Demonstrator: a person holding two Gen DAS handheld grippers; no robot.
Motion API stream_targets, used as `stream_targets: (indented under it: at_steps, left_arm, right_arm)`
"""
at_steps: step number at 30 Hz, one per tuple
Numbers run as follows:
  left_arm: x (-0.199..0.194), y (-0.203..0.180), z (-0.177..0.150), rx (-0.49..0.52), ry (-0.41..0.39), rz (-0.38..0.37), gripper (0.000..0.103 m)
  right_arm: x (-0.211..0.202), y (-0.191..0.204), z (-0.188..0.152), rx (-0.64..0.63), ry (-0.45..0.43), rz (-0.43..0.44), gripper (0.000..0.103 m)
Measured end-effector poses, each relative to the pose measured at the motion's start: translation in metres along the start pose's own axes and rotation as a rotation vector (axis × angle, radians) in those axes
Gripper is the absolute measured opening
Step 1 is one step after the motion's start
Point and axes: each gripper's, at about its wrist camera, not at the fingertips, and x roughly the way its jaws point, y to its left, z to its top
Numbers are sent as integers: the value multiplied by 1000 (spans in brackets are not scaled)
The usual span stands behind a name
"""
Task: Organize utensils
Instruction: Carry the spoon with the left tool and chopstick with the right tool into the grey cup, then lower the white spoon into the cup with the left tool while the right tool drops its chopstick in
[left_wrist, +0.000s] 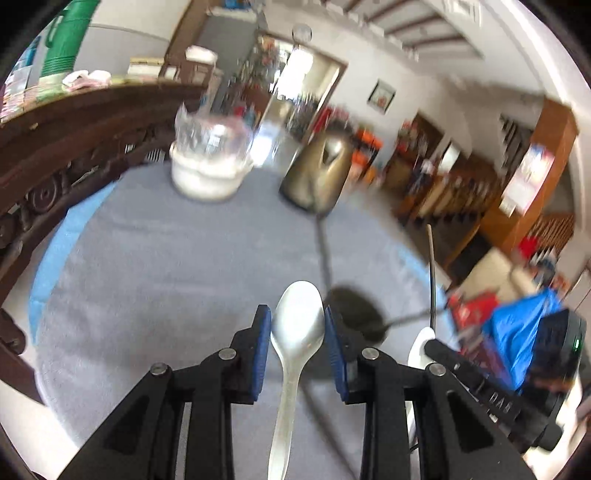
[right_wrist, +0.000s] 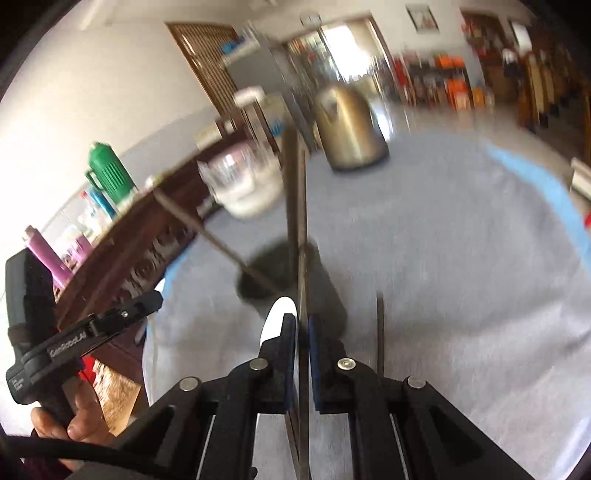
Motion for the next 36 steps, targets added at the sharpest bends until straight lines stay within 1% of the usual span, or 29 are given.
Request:
stream_targets:
  at_steps: [1, 2, 4, 6, 8, 11, 14, 16, 18, 20, 22, 23, 25, 27, 29, 31, 32, 34, 36]
  left_arm:
    - [-3, -4, 4, -4, -30, -9, 31]
    - [0, -18, 7, -2, -50, -13, 31]
    - [0, -31, 18, 12, -97, -38, 31]
    - [3, -38, 27, 27, -125, -55, 31]
    - [7, -49, 32, 42, -135, -65, 31]
    - [10, -53, 32, 50, -141, -76, 31]
    - [14, -53, 24, 54, -136, -75, 31]
    - [23, -52, 18, 47, -125, -76, 31]
    - [25, -52, 13, 35, -117, -70, 31]
    - [23, -54, 9, 31, -115, -73, 31]
    - [18, -57, 6, 37, -126, -68, 31]
    - [15, -58, 6, 44, -133, -65, 31]
    - [9, -60, 7, 57, -145, -63, 31]
    - [1, -61, 6, 69, -163, -55, 31]
    - [-5, -62, 5, 77, -178, -50, 31]
    - [-10, -61, 4, 74, -190, -53, 31]
    - [-11, -61, 3, 71, -196, -53, 31]
    - [-13, -60, 2, 65, -202, -59, 31]
    - [-12, -58, 1, 57, -201, -62, 31]
  right_arm:
    - [-4, 7, 7, -22, -41, -5, 8]
    - [-5, 14, 12, -37, -70, -7, 8]
    - [-10, 21, 21, -60, -114, -12, 8]
    - [-9, 23, 30, -76, -127, -16, 8]
    - [-9, 18, 34, -57, -117, -7, 8]
    - [-1, 5, 24, 4, -46, 15, 8]
    - [2, -14, 4, 41, 22, 9, 8]
    - [12, -26, -12, 83, 85, 15, 8]
    - [23, -38, -27, 113, 134, 2, 8]
    - [36, -48, -38, 162, 186, 13, 8]
    - [44, -55, -46, 172, 207, -14, 9]
    - [49, -61, -49, 201, 227, -15, 11]
    - [56, -73, -50, 268, 264, 7, 11]
    - [57, -81, -49, 300, 287, 9, 14]
    - [50, -88, -46, 322, 283, 13, 16]
    - [41, -94, -43, 340, 258, 14, 18]
    - [34, -95, -40, 342, 253, 46, 19]
    - [33, -84, -36, 320, 285, 125, 20]
    - [41, -69, -36, 301, 344, 147, 20]
